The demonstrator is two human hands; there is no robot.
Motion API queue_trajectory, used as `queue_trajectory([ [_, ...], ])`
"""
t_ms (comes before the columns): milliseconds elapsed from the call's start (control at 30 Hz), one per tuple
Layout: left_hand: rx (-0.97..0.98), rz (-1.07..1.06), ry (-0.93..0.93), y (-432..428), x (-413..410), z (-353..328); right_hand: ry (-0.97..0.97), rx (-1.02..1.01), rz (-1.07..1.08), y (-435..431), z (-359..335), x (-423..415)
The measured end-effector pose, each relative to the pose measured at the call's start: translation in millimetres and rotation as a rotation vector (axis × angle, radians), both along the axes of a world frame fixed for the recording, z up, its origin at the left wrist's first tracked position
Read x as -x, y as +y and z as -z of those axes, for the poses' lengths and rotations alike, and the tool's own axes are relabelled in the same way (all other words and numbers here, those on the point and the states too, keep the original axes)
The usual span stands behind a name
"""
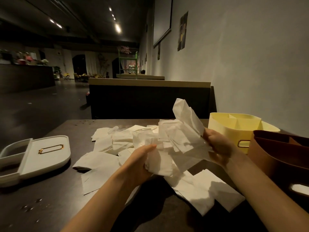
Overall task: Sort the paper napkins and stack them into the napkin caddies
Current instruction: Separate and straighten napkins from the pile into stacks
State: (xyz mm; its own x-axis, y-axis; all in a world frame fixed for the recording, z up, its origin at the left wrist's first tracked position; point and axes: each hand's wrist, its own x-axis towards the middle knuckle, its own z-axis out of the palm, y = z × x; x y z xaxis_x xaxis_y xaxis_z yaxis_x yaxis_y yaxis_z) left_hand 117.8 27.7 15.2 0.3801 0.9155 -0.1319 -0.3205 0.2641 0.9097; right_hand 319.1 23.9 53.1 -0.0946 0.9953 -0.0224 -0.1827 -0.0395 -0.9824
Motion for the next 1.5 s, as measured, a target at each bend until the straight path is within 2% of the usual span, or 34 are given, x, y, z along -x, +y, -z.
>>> queue_trajectory([
  [100,0.035,0.018,-0.050,2,1,-1,-0.002,-0.022,-0.064,12,-6,17],
  [233,-0.005,0.050,-0.140,7,5,-1,-0.232,-0.071,-0.079,27,-8,33],
  [367,-0.065,0.094,-0.148,9,10,-4,-0.411,-0.108,-0.089,42,-4,41],
  [533,-0.040,0.123,-0.088,10,9,0,-0.344,-0.108,-0.066,51,7,41],
  [700,0.035,0.160,-0.099,11,7,0,-0.414,-0.177,0.042,59,16,39],
  [900,0.051,0.184,-0.061,12,9,2,-0.441,-0.285,-0.144,52,12,31],
  [1033,-0.034,0.211,-0.003,10,8,3,-0.441,-0.352,-0.141,52,14,30],
  [1167,-0.138,0.209,0.034,9,6,4,-0.546,-0.462,-0.065,53,14,31],
  [1267,-0.134,0.172,0.105,11,4,4,-0.594,-0.572,-0.012,52,15,32],
  [1367,-0.133,0.163,0.156,13,2,7,-0.447,-0.597,0.104,50,14,33],
  [1500,-0.104,0.177,0.133,12,2,7,-0.163,-0.469,0.235,53,7,28],
])
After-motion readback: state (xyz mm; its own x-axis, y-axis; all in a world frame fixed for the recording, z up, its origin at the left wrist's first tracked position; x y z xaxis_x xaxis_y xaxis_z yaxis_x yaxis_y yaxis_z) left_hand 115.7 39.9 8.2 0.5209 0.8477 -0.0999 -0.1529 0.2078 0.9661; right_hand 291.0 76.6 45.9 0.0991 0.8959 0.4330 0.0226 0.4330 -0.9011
